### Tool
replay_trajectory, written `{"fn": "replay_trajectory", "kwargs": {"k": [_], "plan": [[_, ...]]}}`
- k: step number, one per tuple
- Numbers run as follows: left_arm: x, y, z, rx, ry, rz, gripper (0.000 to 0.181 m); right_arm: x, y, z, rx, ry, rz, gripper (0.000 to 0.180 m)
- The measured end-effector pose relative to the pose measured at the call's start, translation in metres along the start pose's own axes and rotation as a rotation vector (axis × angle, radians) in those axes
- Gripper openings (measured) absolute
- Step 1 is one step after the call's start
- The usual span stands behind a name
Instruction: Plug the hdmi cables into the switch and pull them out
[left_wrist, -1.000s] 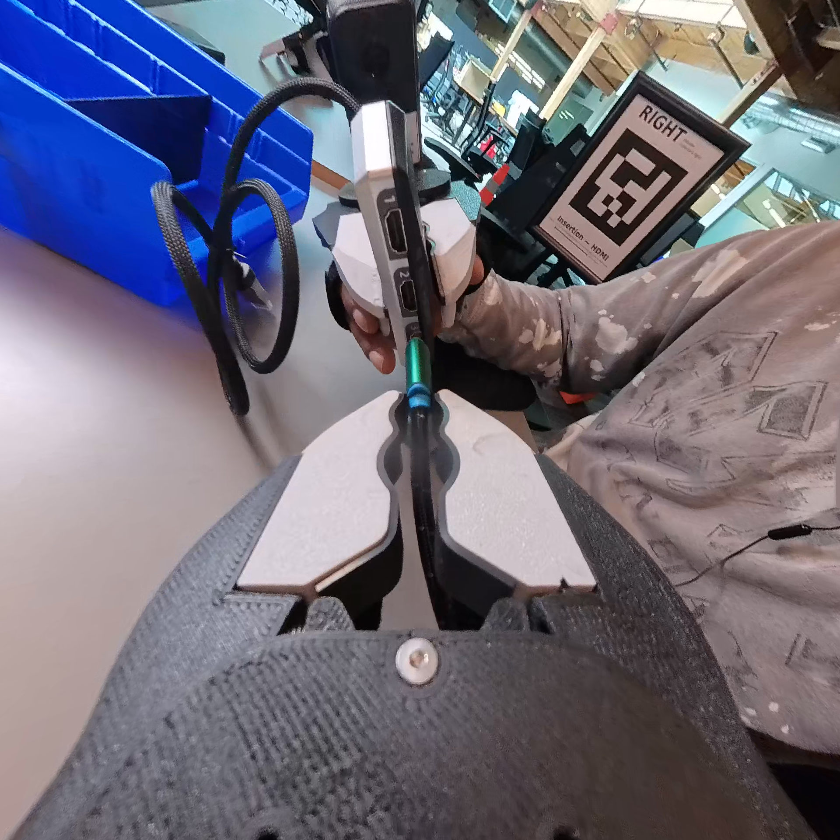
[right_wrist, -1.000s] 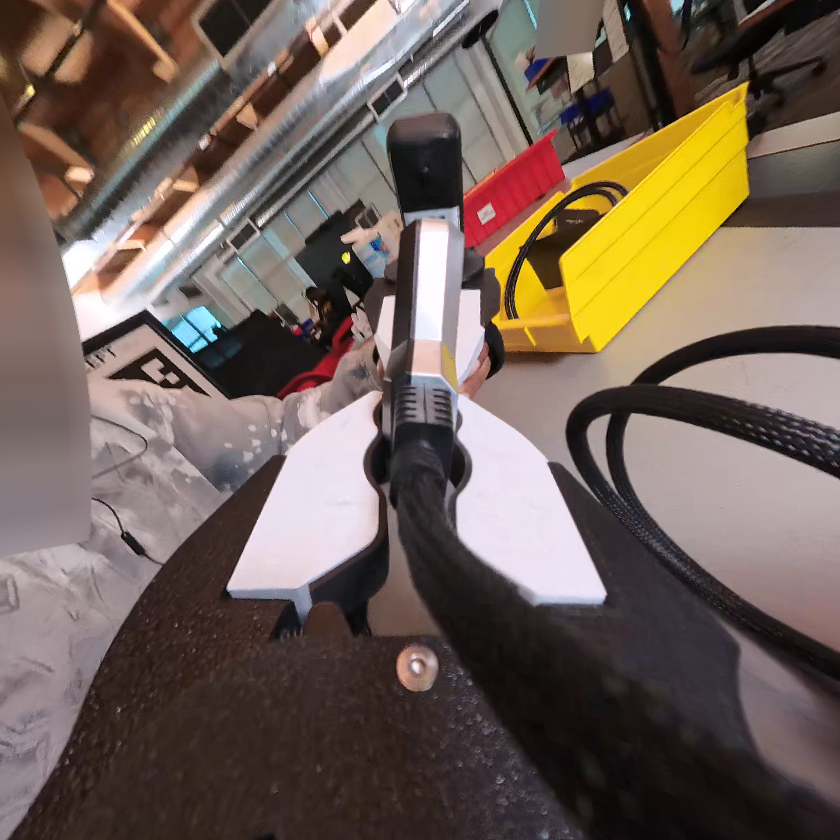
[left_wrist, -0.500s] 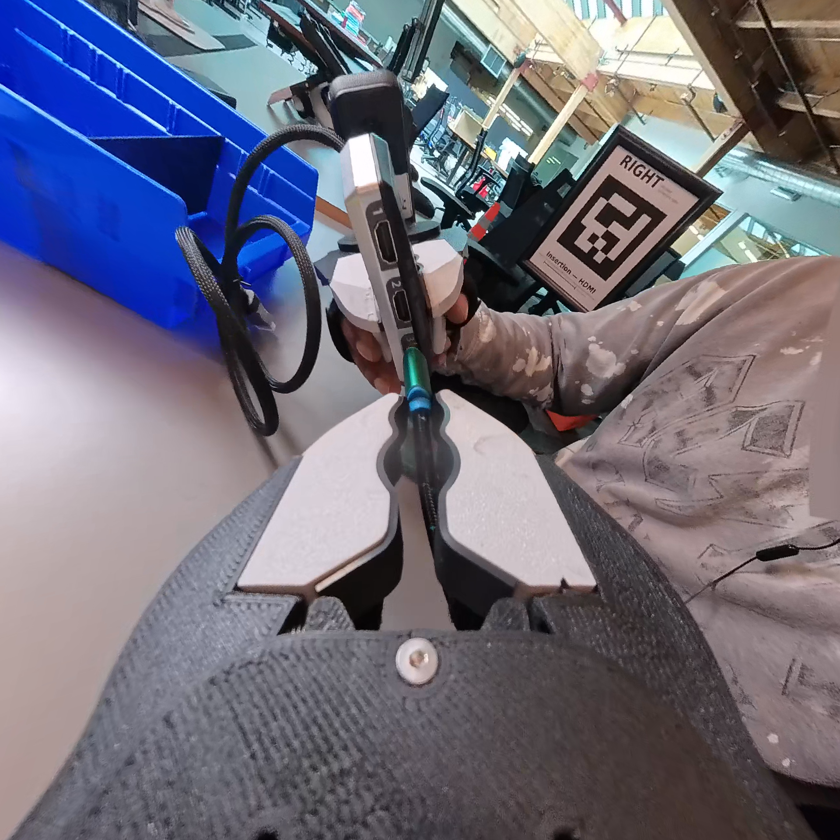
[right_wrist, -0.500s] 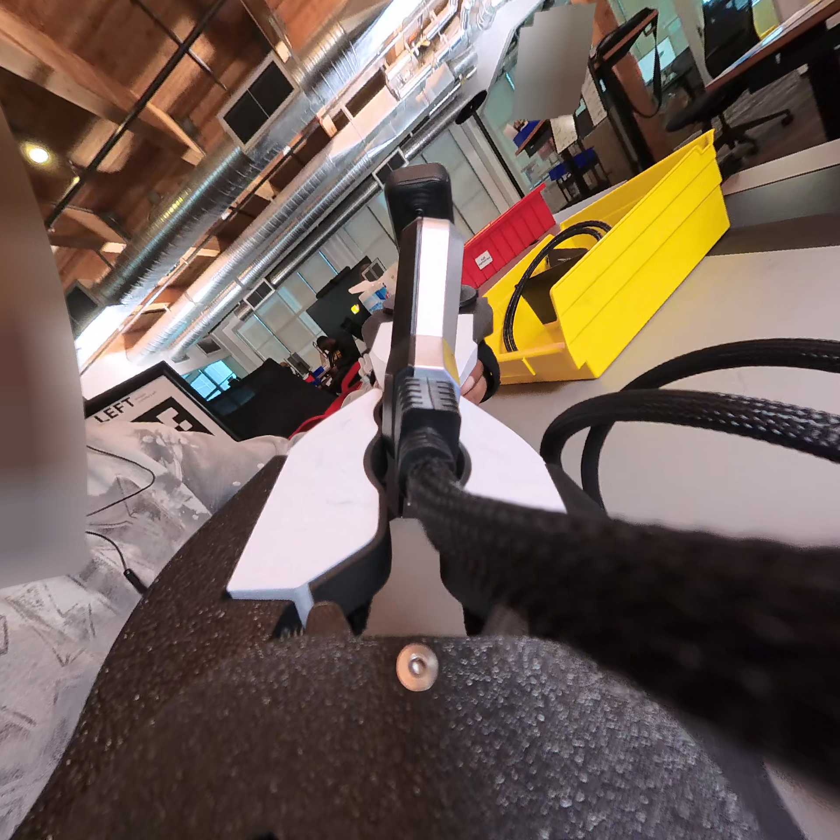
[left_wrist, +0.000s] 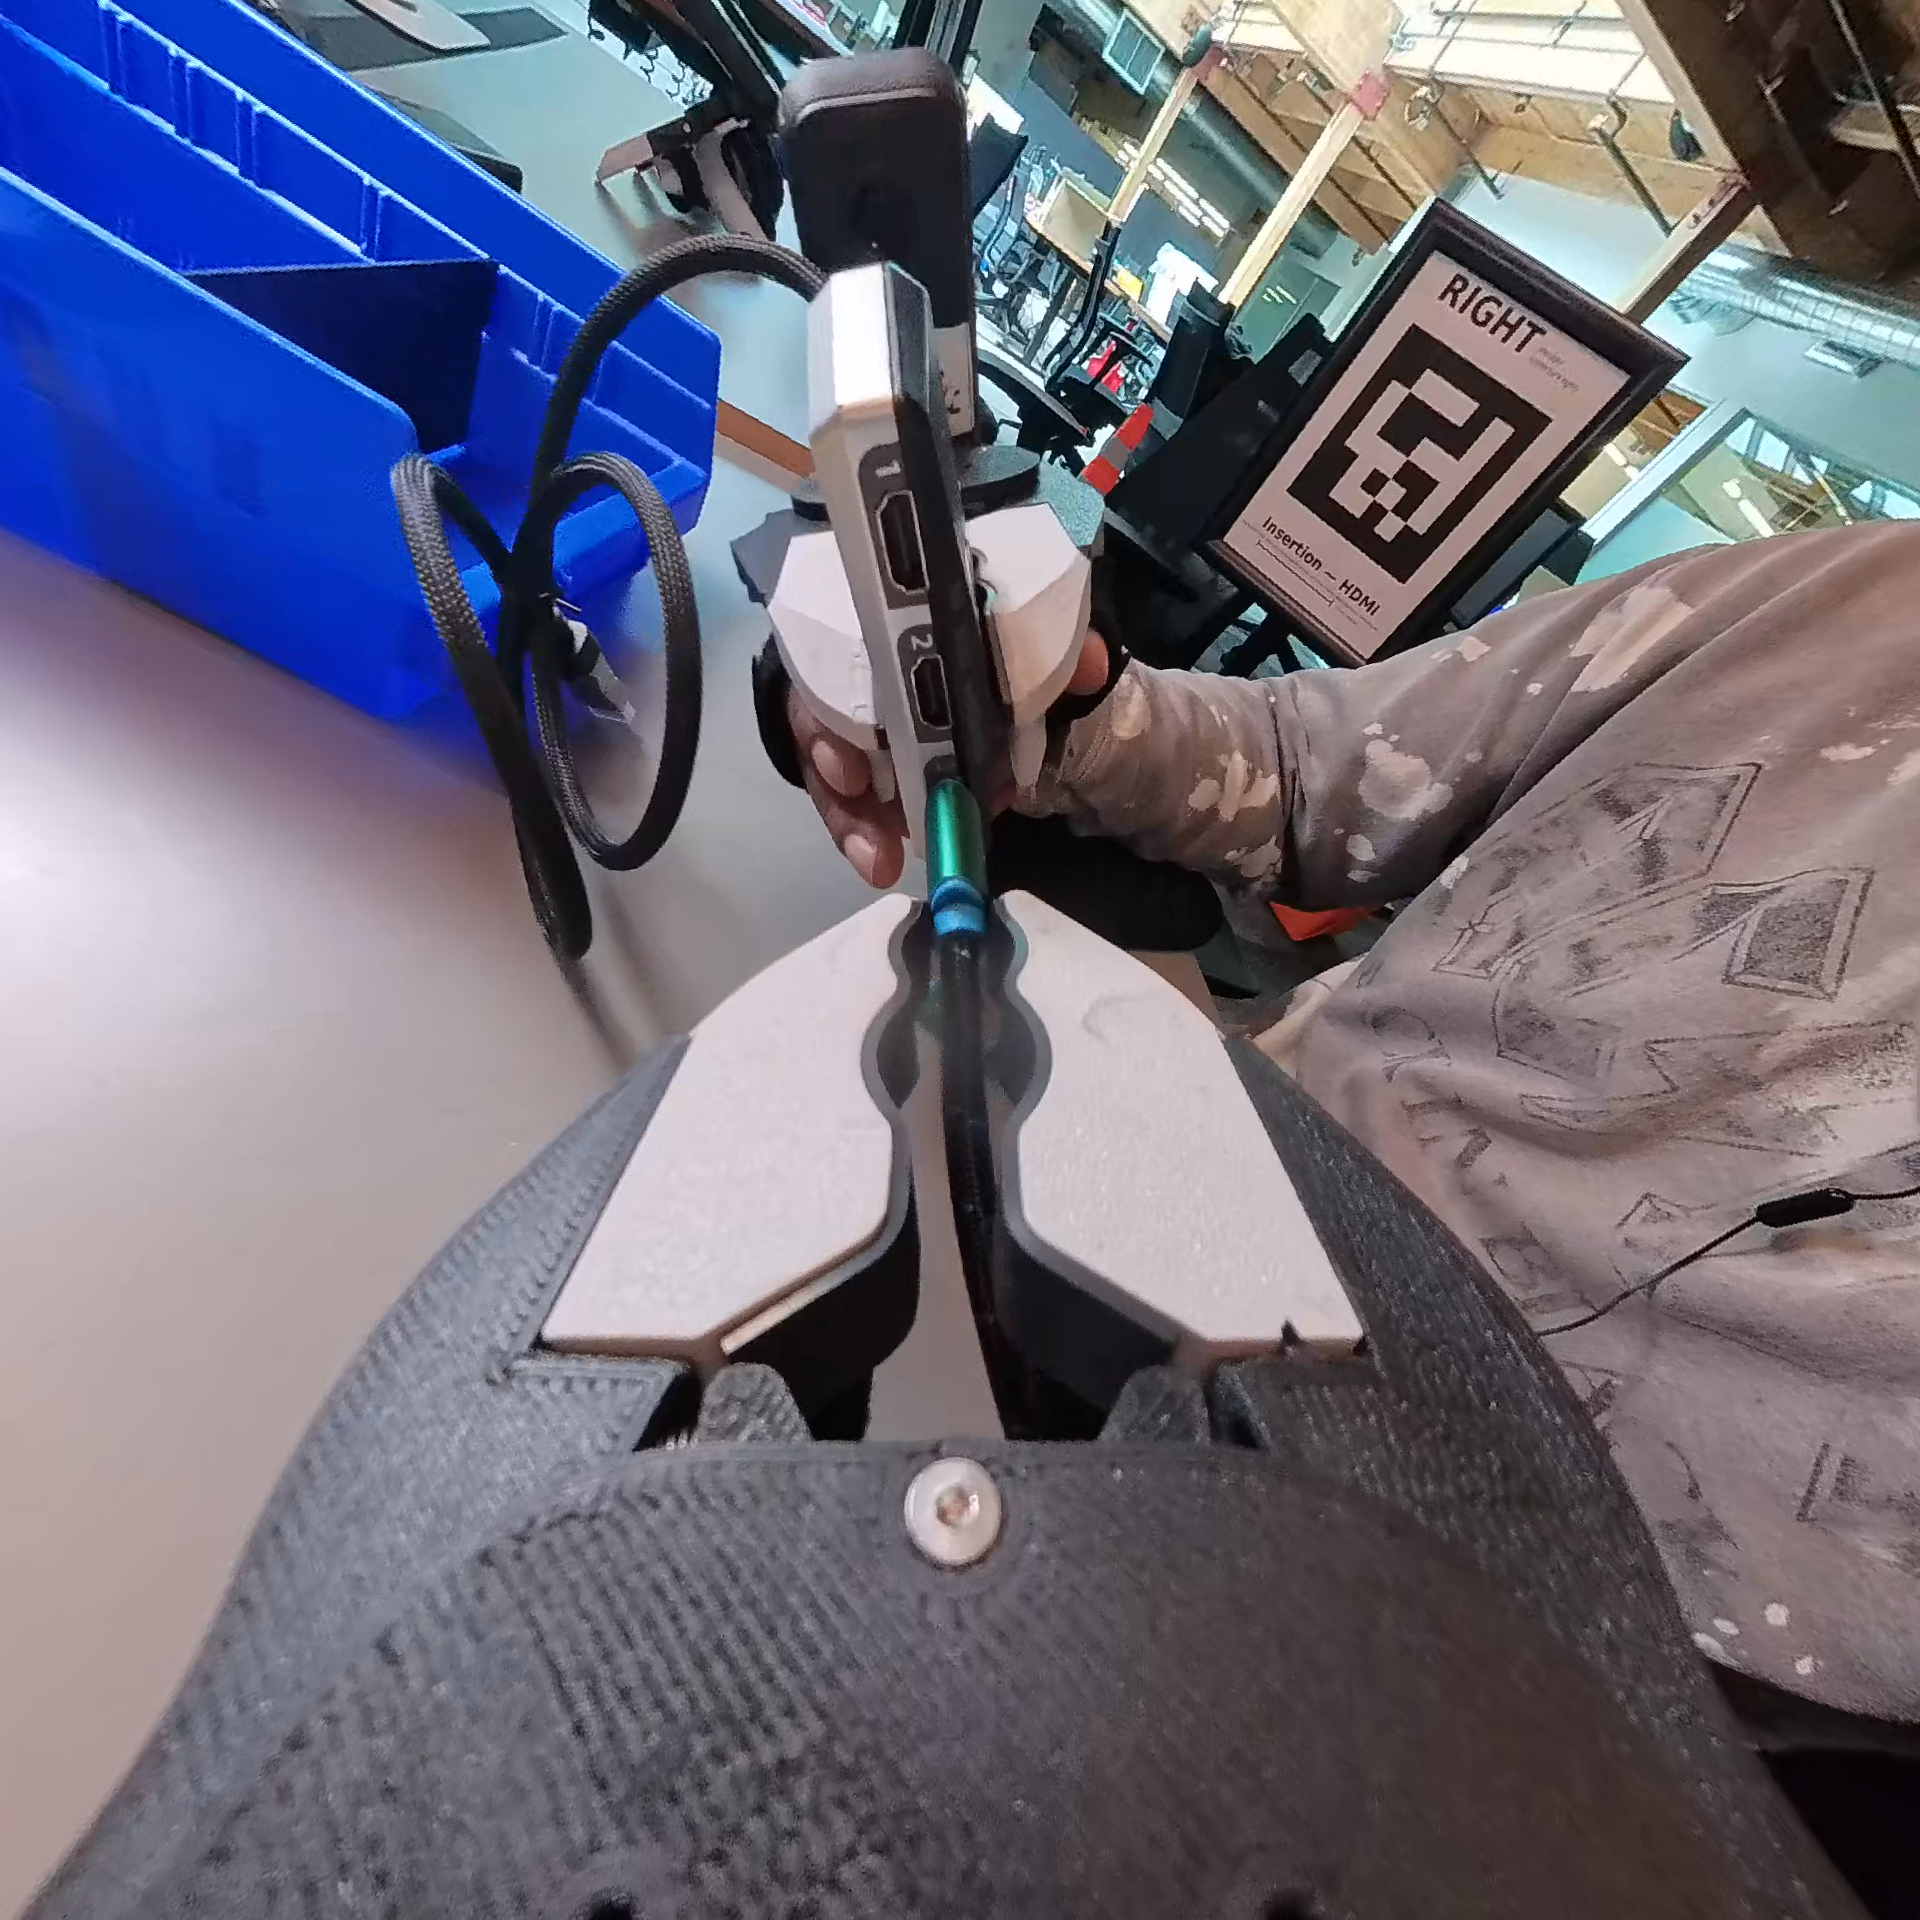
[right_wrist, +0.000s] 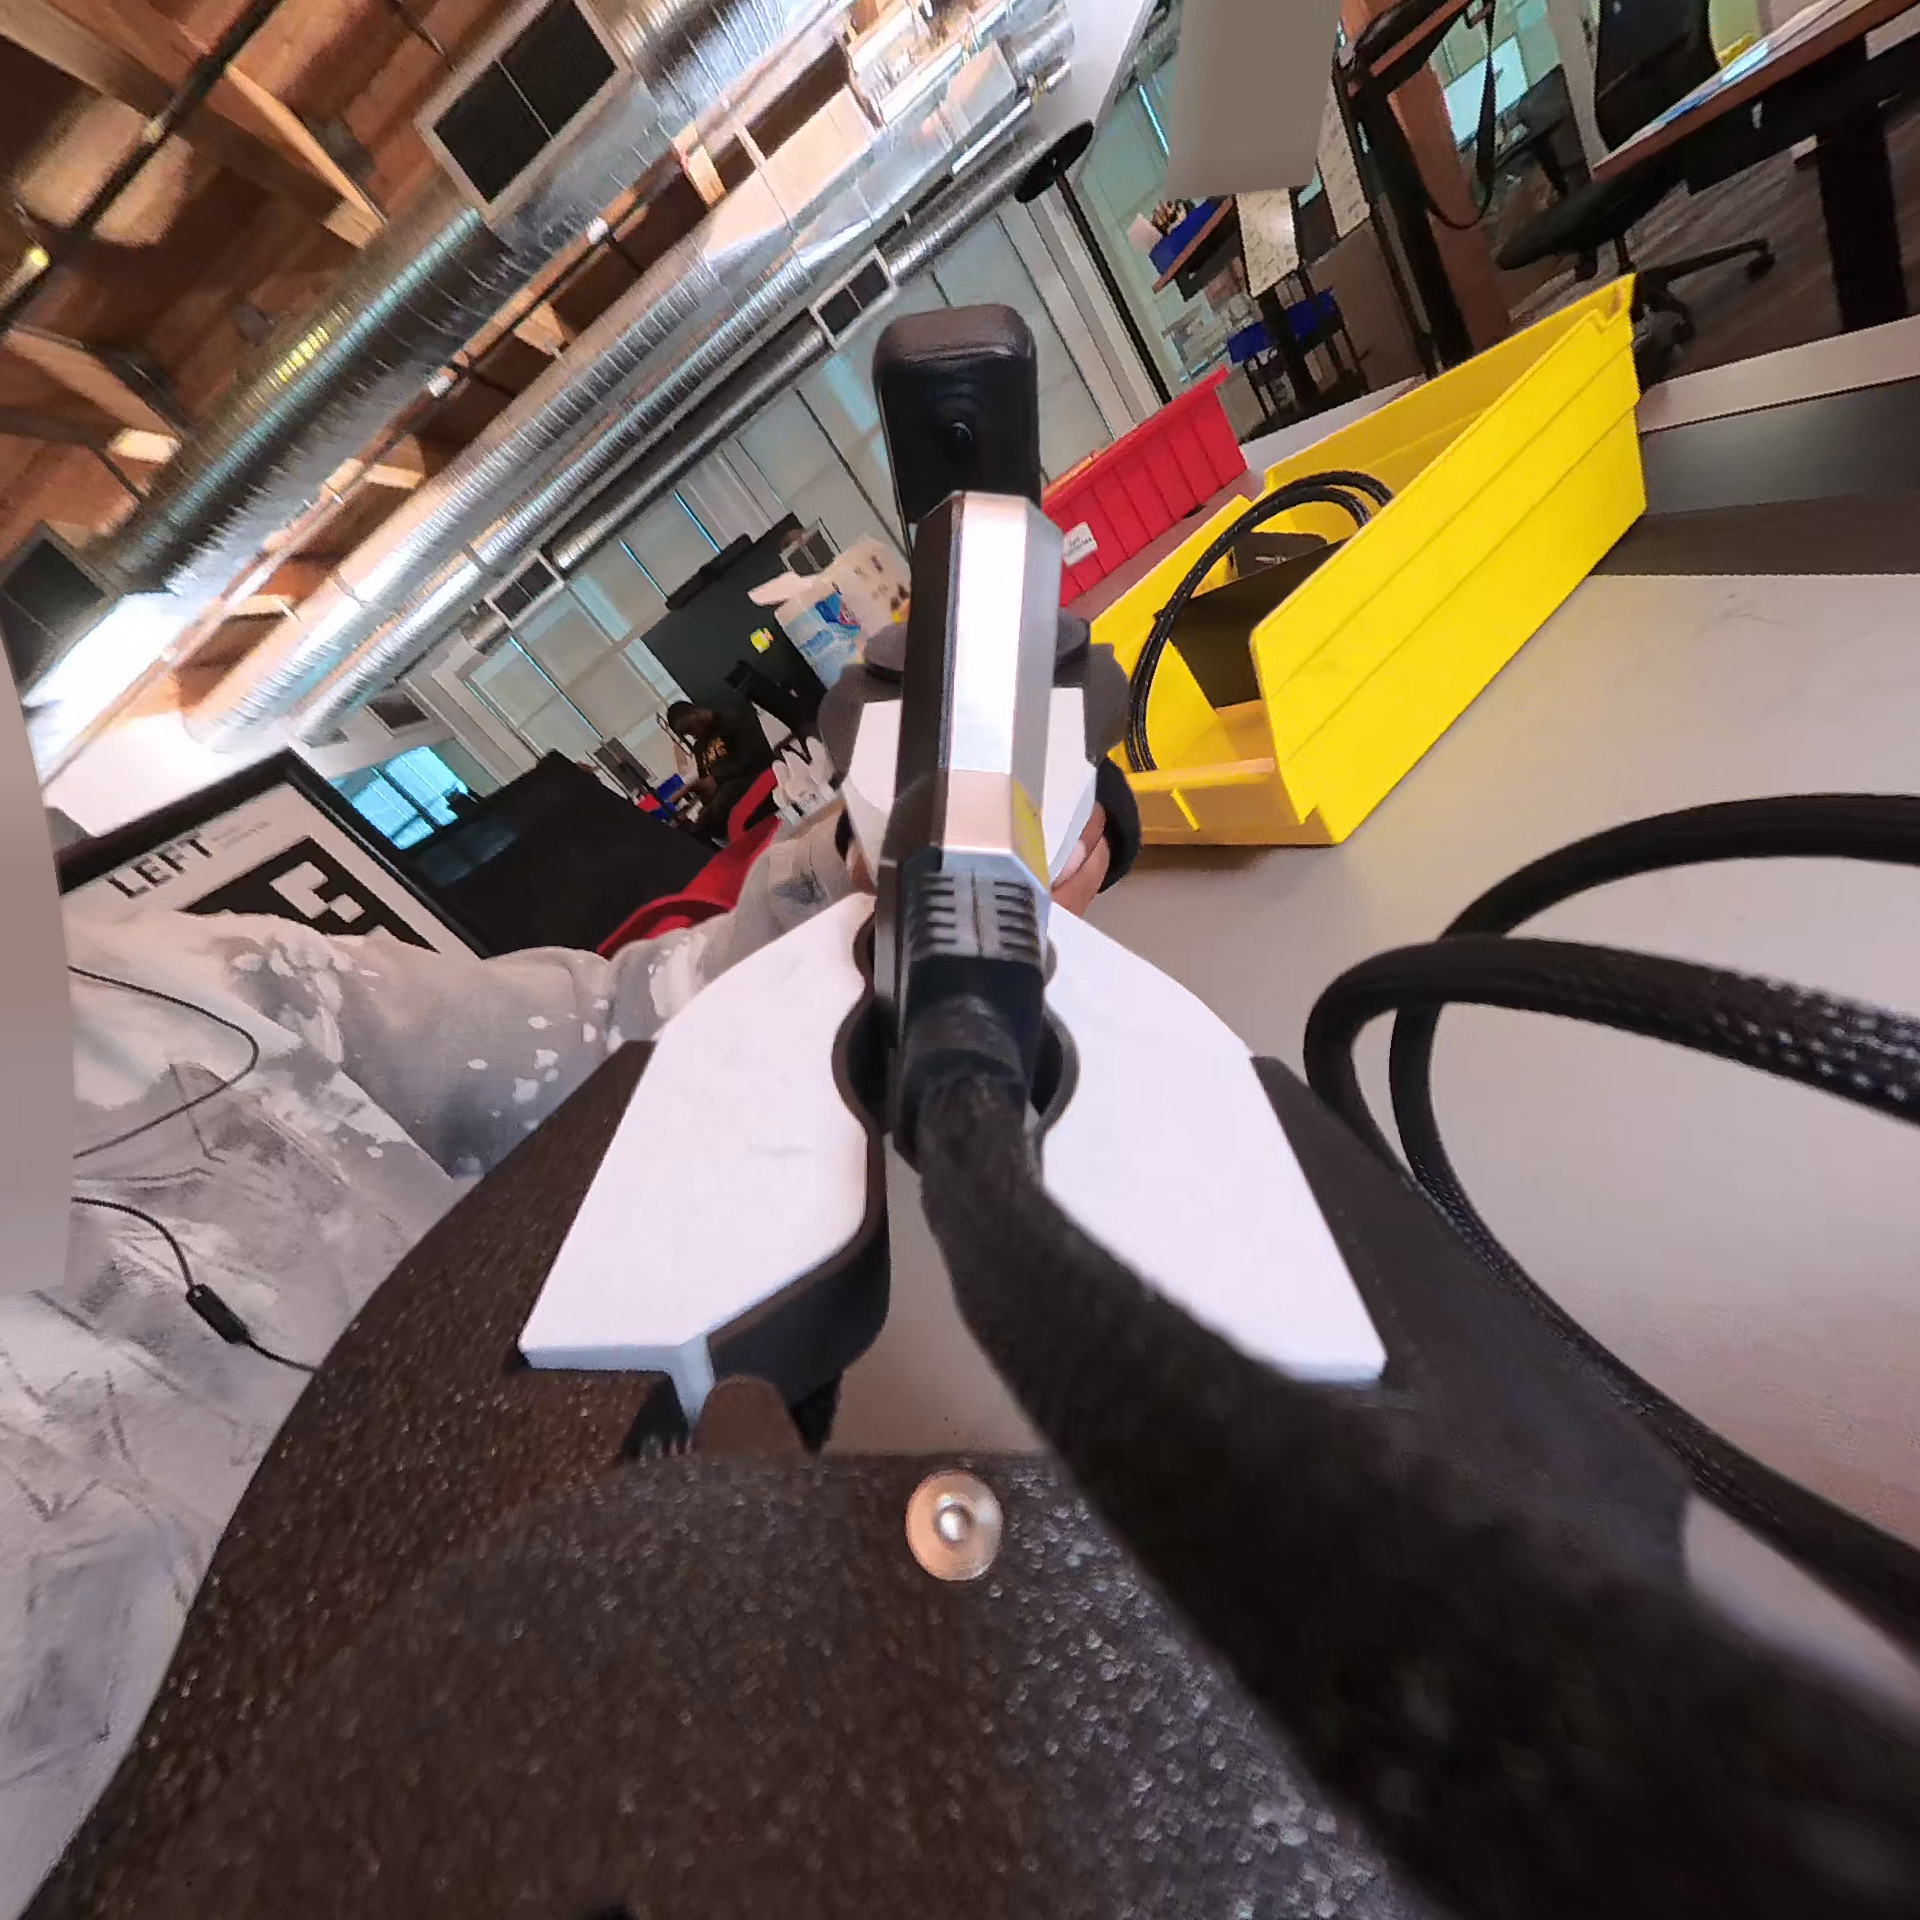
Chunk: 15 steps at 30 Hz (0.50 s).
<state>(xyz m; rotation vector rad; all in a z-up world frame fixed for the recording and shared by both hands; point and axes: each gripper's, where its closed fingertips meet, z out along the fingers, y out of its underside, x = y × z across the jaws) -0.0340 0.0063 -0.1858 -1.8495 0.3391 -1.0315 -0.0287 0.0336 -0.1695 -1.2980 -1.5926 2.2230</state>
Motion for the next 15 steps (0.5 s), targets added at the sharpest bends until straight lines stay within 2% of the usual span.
{"fn": "replay_trajectory", "kwargs": {"k": [4, 11, 13, 15], "plan": [[-0.004, 0.006, -0.001, -0.036, -0.031, 0.037, 0.011, 0.001, -0.013, -0.010, 0.057, 0.010, -0.013, 0.025], [-0.006, 0.006, 0.003, -0.030, -0.056, 0.068, 0.013, 0.000, -0.007, -0.014, -0.005, 0.031, -0.097, 0.022], [-0.004, -0.003, -0.006, -0.001, -0.073, 0.075, 0.019, -0.003, -0.008, -0.014, -0.004, 0.014, -0.106, 0.022], [-0.010, -0.014, -0.031, -0.009, -0.201, 0.128, 0.021, -0.009, -0.014, -0.017, 0.015, -0.011, -0.111, 0.021]]}}
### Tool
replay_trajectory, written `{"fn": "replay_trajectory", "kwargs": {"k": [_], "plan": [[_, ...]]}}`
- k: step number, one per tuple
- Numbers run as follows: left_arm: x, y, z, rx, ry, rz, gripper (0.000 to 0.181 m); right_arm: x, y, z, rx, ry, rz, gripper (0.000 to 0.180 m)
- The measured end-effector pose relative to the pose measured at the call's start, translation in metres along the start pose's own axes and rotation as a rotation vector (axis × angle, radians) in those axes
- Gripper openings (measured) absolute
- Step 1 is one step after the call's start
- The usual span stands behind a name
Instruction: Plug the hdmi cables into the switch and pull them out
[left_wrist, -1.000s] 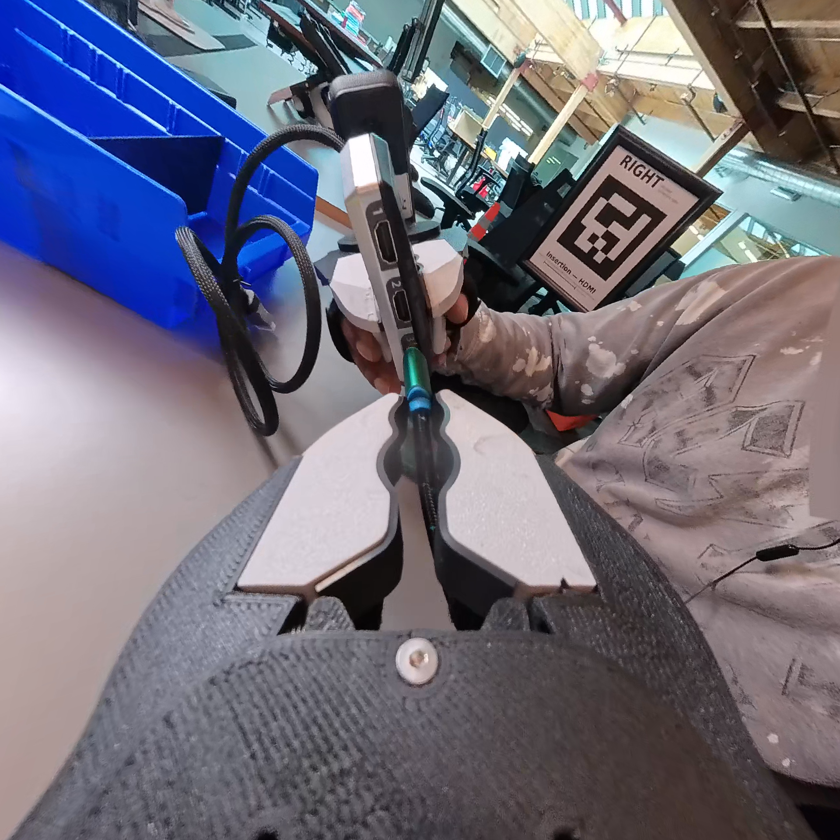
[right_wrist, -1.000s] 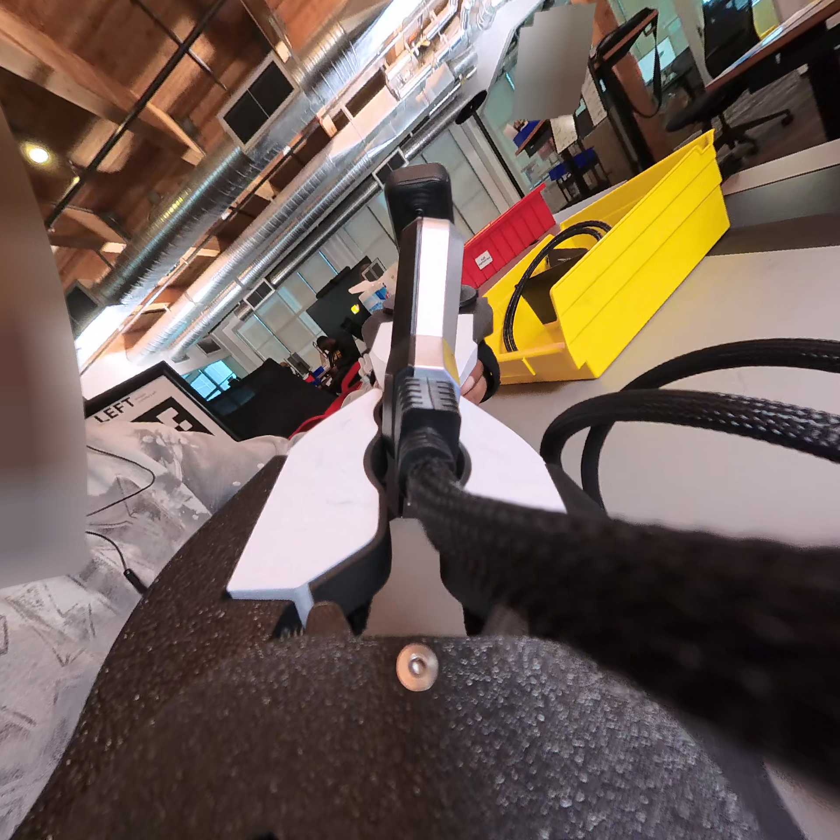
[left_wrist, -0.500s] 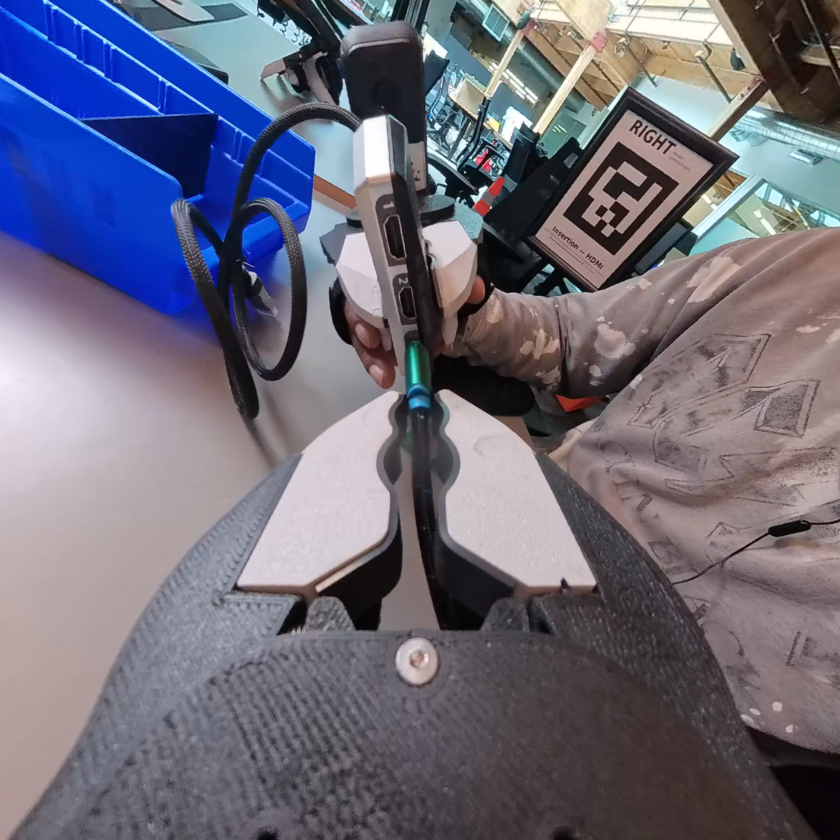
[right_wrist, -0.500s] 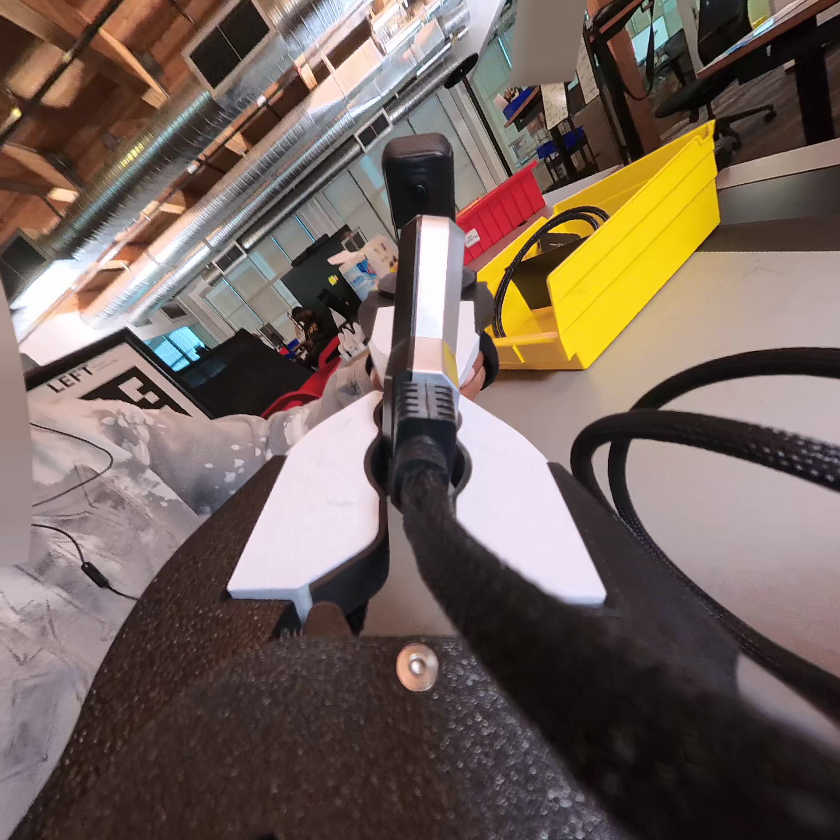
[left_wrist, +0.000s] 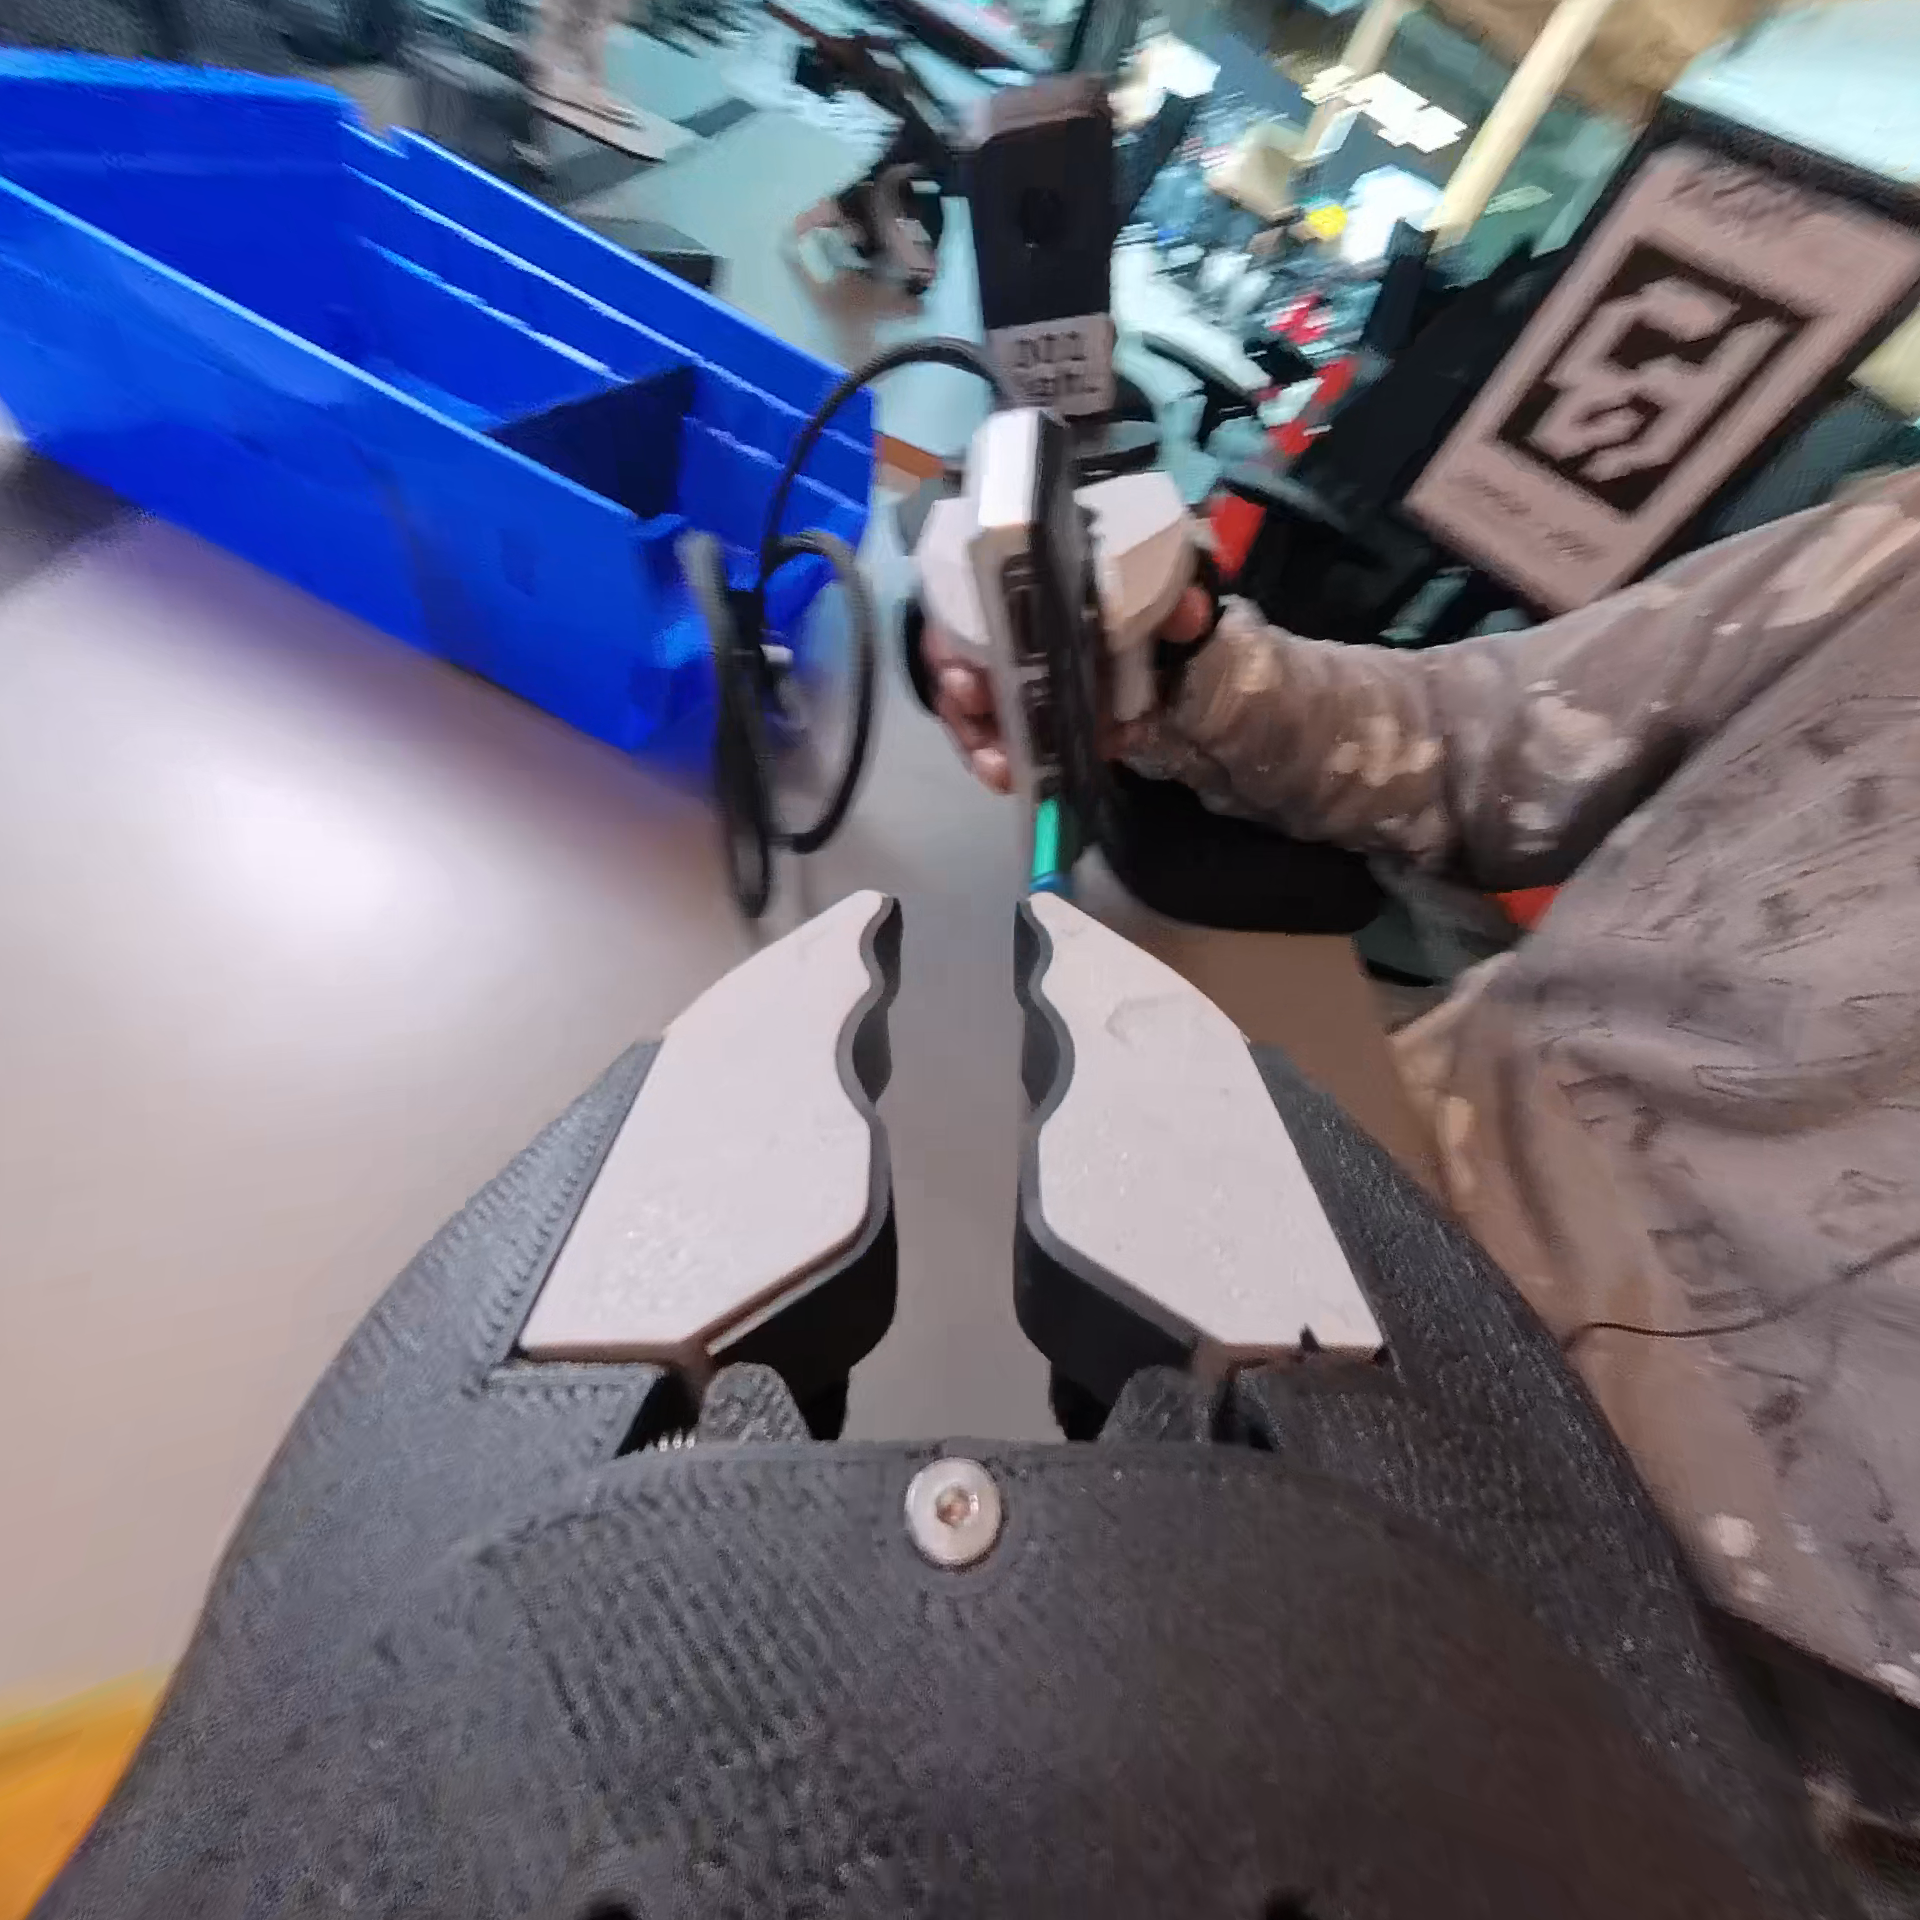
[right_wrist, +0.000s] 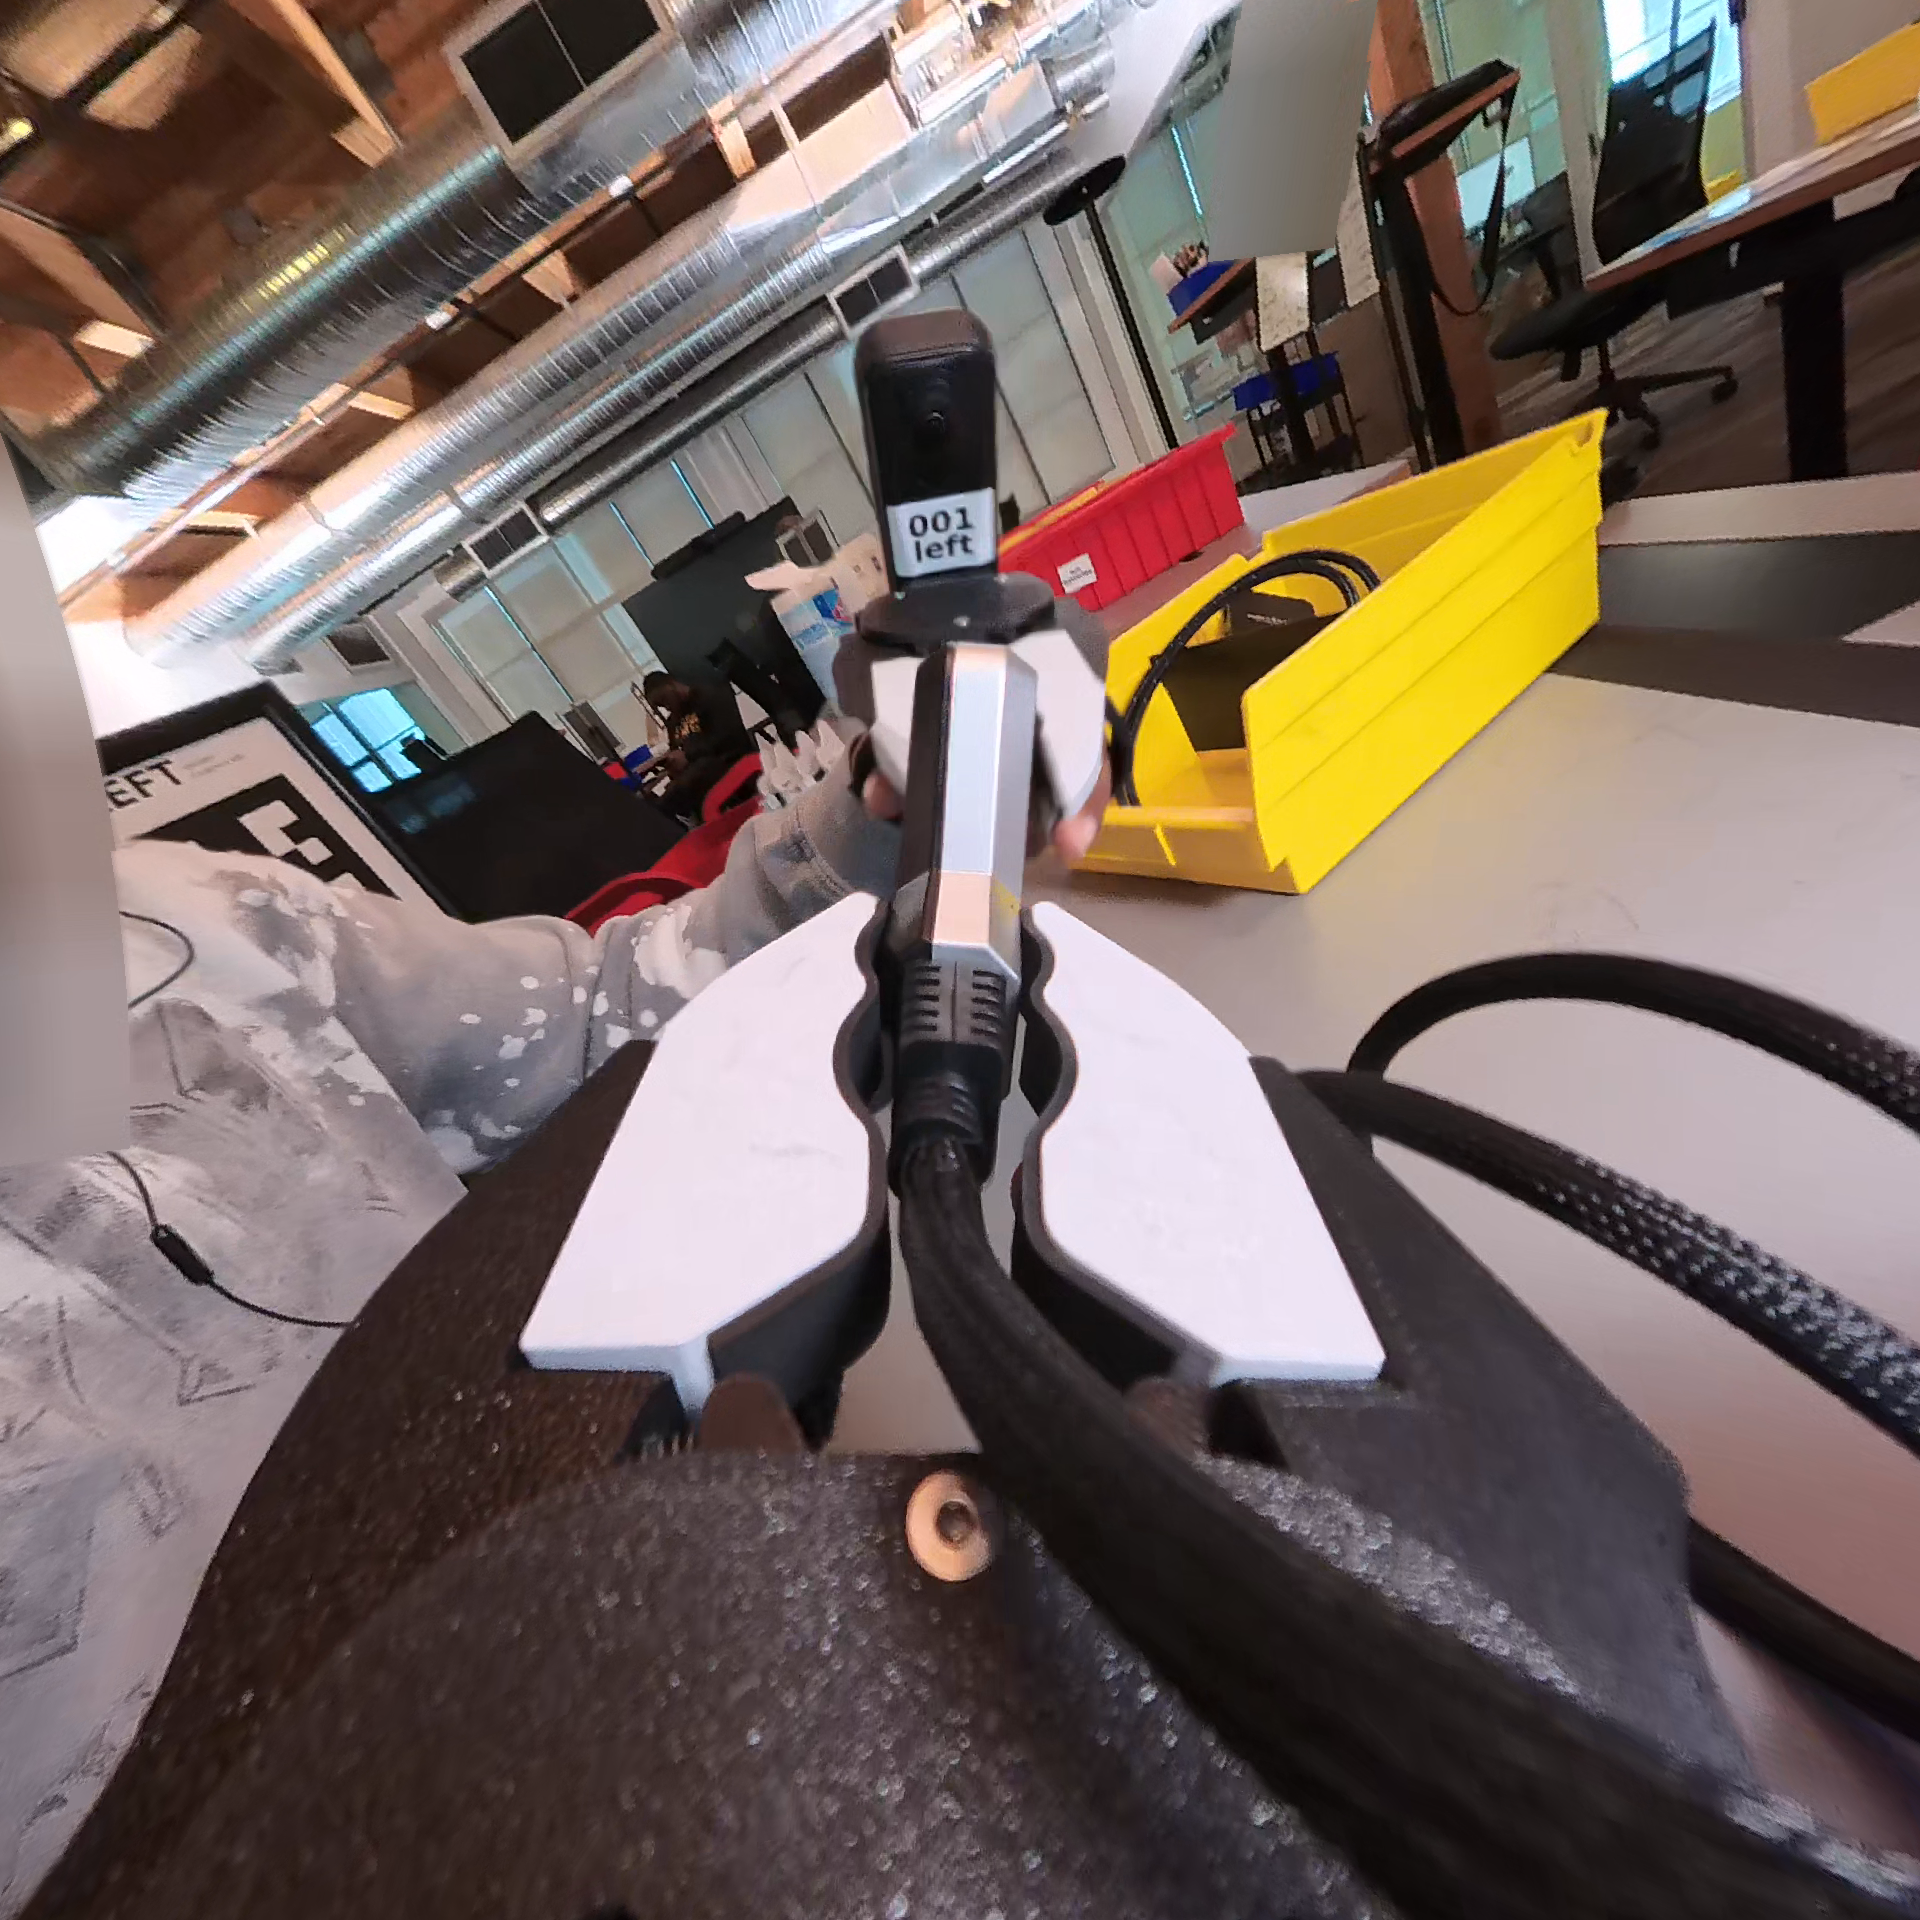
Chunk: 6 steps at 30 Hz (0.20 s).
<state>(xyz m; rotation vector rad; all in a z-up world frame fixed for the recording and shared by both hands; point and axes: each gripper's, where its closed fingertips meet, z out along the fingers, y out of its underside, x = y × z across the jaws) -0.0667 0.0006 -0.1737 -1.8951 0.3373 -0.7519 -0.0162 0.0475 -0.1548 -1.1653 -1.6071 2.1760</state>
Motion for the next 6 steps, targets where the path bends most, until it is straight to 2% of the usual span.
{"fn": "replay_trajectory", "kwargs": {"k": [4, 6], "plan": [[-0.045, -0.029, -0.089, 0.029, -0.452, 0.120, 0.022, -0.001, -0.009, -0.007, 0.037, -0.008, -0.008, 0.021], [-0.072, -0.028, -0.135, -0.032, -0.657, 0.119, 0.023, -0.001, -0.010, -0.007, 0.038, -0.006, -0.007, 0.021]]}}
